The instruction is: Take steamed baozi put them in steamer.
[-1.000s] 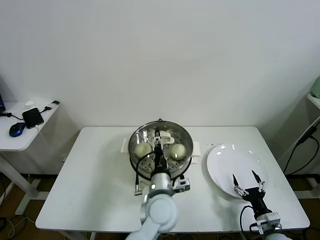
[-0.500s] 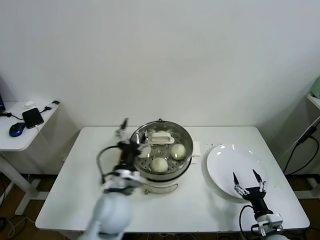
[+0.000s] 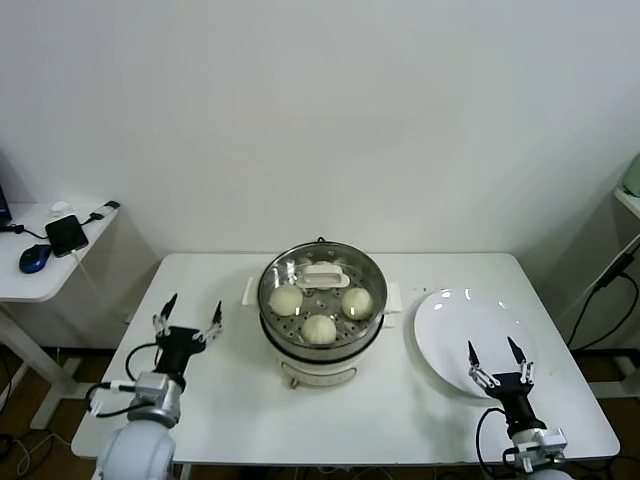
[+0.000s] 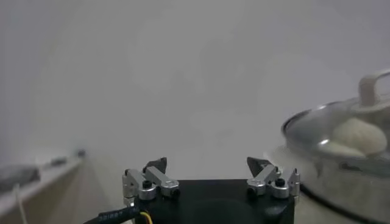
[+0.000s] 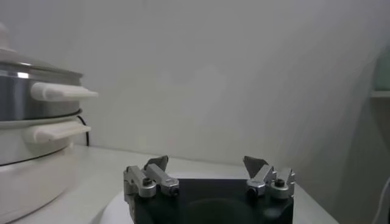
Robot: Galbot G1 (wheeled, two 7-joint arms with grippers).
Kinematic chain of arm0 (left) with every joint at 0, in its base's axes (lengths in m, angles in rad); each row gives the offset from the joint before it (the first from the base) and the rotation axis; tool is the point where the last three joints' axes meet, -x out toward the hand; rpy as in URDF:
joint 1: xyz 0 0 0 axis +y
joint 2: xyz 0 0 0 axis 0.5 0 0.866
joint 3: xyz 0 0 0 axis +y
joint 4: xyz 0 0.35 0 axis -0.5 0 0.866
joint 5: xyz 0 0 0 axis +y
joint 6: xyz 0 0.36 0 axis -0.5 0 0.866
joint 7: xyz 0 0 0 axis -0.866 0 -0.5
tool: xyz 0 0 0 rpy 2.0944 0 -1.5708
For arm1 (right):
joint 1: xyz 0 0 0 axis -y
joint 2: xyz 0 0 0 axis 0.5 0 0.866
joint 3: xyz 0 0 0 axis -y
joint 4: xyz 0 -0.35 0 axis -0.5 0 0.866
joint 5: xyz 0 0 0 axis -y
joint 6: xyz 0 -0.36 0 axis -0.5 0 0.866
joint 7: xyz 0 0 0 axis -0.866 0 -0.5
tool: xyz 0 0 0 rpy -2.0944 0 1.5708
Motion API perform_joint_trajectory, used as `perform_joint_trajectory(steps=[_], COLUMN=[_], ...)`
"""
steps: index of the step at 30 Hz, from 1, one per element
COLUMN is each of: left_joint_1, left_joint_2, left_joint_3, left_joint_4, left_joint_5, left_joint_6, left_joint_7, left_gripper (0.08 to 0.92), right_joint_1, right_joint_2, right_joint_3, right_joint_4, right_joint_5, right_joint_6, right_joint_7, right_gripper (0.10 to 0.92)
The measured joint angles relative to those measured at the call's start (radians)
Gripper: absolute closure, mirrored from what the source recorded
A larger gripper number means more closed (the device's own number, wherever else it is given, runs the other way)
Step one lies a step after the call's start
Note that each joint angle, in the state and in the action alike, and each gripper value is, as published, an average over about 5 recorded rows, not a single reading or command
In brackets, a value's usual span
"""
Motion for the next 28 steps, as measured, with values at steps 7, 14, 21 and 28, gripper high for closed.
perform_joint_trajectory(steps=[7, 14, 21, 28], left_joint_1=[0.039, 0.067, 0.086, 0.091], left_joint_2=[0.002, -0.010, -0.022, -0.030], left_joint_3=[-0.024, -0.028, -0.024, -0.021], left_joint_4=[0.094, 0.131, 0.148, 0.155], left_joint_5=[-0.118, -0.164, -0.180, -0.186], left_joint_6=[-0.072, -0.117, -0.146, -0.159], left_joint_7=[0.007, 0.011, 0.013, 0.013], left_gripper=[0.177, 0.177, 0.177, 0.177], right_joint_1=[0.009, 0.018, 0.020, 0.020], right_joint_2=[0.000, -0.002, -0.001, -0.001], right_joint_3=[-0.010, -0.019, -0.024, -0.025], right_joint_4=[-0.001, -0.002, -0.003, -0.005], right_joint_5=[0.006, 0.010, 0.011, 0.011], right_joint_6=[-0.005, -0.013, -0.019, -0.021], right_joint_7=[0.010, 0.018, 0.021, 0.022], right_gripper=[0.203, 0.203, 0.203, 0.203])
